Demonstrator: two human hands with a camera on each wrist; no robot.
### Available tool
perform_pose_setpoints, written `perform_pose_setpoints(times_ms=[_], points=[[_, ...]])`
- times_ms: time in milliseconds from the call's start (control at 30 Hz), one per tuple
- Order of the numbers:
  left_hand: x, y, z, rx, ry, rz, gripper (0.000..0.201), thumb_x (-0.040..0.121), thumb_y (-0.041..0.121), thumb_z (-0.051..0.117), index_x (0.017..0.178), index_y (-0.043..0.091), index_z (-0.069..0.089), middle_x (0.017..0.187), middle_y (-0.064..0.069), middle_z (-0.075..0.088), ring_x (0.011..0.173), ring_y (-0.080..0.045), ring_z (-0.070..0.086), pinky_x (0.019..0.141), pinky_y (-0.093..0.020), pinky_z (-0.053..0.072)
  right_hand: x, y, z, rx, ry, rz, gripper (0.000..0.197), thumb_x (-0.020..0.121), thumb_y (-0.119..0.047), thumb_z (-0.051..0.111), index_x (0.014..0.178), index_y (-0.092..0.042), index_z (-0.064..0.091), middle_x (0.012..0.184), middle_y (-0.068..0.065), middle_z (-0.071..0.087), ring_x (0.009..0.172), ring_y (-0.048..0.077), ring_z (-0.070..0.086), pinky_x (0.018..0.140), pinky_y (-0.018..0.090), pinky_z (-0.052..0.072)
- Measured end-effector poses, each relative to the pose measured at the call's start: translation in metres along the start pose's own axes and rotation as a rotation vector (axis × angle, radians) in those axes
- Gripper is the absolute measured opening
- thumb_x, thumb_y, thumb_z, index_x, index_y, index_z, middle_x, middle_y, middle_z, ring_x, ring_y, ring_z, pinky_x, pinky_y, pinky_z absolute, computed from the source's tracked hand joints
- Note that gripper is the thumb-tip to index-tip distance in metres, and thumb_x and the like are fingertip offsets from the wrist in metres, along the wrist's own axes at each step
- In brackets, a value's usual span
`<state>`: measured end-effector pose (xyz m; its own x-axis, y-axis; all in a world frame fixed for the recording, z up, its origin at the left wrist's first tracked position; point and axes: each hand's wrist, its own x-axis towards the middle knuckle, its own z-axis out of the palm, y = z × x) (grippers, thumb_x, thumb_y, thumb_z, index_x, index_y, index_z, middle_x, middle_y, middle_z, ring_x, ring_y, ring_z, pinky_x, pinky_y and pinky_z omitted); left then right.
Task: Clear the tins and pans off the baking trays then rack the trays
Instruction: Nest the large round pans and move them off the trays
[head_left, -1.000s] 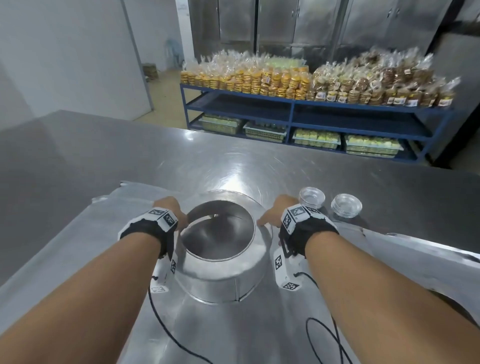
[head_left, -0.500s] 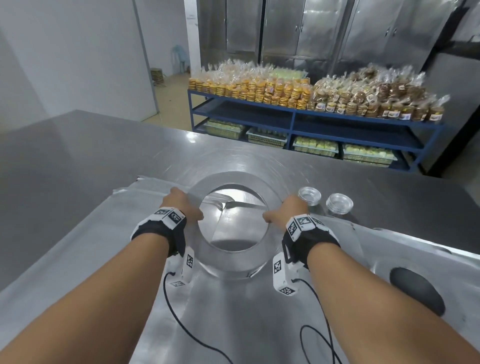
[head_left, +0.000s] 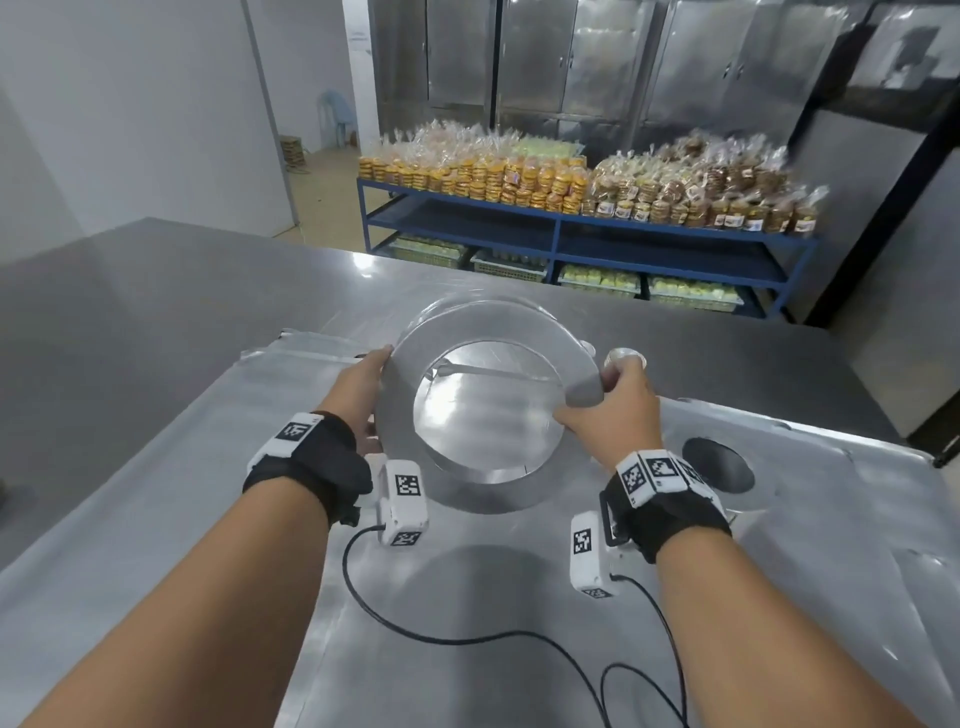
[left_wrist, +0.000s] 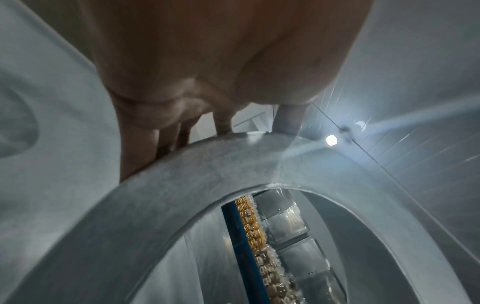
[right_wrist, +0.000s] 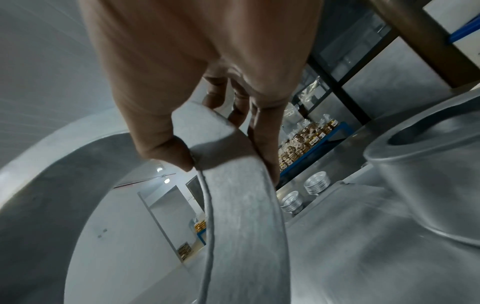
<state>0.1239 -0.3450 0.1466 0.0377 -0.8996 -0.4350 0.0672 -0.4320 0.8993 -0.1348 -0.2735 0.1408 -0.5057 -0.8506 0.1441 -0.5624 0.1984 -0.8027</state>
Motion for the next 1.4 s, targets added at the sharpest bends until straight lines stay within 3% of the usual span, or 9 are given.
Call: perform_pose_setpoints(times_ms=[100,200,400,533,667,800,1033,1133,1400], points=[[-0.033,-0.013,-0.006,-0.113,-0.122,0.078,0.029,0.092,0.049,0.052,0.096,0.026,0.069,0.087,0.0,0.071,0.081,-0.022,0.065,0.074,-0.035,0.052,-0.031,0.007,-0.014,0.089,0.012,-0.054,0.065,0.057,-0.028,0.088,0.106,-0.026,0.046,0.11,-0.002,0.058,0.099,0.023,0.059,0.082,0.035,0.05],[-0.057,-0.031,-0.02,-0.17,-0.262,0.2,0.03,0.098,0.036,0.045,0.09,0.023,0.071,0.075,0.005,0.07,0.067,-0.013,0.065,0.057,-0.026,0.047,-0.065,0.011,-0.024,0.335,-0.053,0.015,0.074,0.057,-0.065,0.083,0.121,-0.042,0.052,0.123,-0.012,0.061,0.104,0.015,0.066,0.088,0.042,0.056],[-0.088,-0.076,-0.059,-0.246,-0.423,0.211,0.042,0.088,0.016,0.04,0.123,0.015,0.063,0.104,-0.005,0.066,0.087,-0.018,0.061,0.074,-0.03,0.042,-0.137,0.012,-0.035,0.519,-0.049,0.113,0.052,0.072,-0.081,0.057,0.096,-0.039,0.076,0.097,-0.008,0.077,0.098,0.019,0.071,0.098,0.048,0.053],[-0.112,-0.099,-0.078,-0.258,-0.393,0.198,0.041,0.069,0.036,0.064,0.105,0.017,0.07,0.096,-0.004,0.06,0.086,-0.018,0.051,0.07,-0.028,0.04,-0.177,0.028,-0.028,0.48,0.043,0.166,0.1,0.063,-0.09,0.057,0.104,0.001,0.058,0.099,0.021,0.069,0.092,0.036,0.067,0.096,0.06,0.049],[-0.128,-0.124,-0.097,-0.111,-0.392,0.149,0.045,0.096,0.058,0.045,0.108,0.023,0.072,0.097,0.002,0.071,0.087,-0.014,0.064,0.072,-0.031,0.047,-0.219,0.035,-0.017,0.448,0.052,0.219,0.091,0.058,-0.091,0.061,0.099,-0.01,0.066,0.098,0.02,0.071,0.094,0.037,0.069,0.093,0.057,0.052],[-0.132,-0.149,-0.118,-0.123,-0.411,0.213,0.04,0.095,0.027,0.053,0.132,0.012,0.059,0.127,-0.011,0.067,0.119,-0.025,0.062,0.1,-0.037,0.046,-0.252,0.041,0.001,0.43,0.017,0.248,0.048,0.062,-0.068,0.077,0.095,-0.033,0.078,0.087,-0.008,0.077,0.092,0.018,0.072,0.094,0.049,0.055],[-0.136,-0.173,-0.149,-0.067,-0.312,0.124,0.058,0.07,0.008,0.056,0.125,0.026,0.061,0.119,-0.01,0.069,0.115,-0.031,0.062,0.095,-0.04,0.049,-0.288,0.046,0.022,0.378,0.042,0.329,0.014,0.066,-0.027,0.085,0.078,-0.025,0.077,0.075,-0.009,0.075,0.075,0.014,0.071,0.083,0.044,0.06],[-0.139,-0.179,-0.157,0.029,-0.296,0.148,0.066,0.069,0.006,0.053,0.131,0.029,0.056,0.121,-0.009,0.067,0.115,-0.031,0.062,0.104,-0.049,0.046,-0.294,0.051,0.029,0.344,0.049,0.357,0.018,0.067,-0.015,0.085,0.074,-0.027,0.073,0.081,-0.007,0.076,0.077,0.018,0.073,0.079,0.043,0.061],[-0.144,-0.18,-0.158,0.151,-0.24,0.183,0.057,0.087,-0.004,0.049,0.139,0.019,0.047,0.126,-0.007,0.06,0.115,-0.026,0.058,0.085,-0.029,0.05,-0.297,0.059,0.034,0.335,0.033,0.41,0.022,0.065,-0.005,0.082,0.072,-0.023,0.07,0.089,0.003,0.074,0.08,0.025,0.073,0.073,0.046,0.063]])
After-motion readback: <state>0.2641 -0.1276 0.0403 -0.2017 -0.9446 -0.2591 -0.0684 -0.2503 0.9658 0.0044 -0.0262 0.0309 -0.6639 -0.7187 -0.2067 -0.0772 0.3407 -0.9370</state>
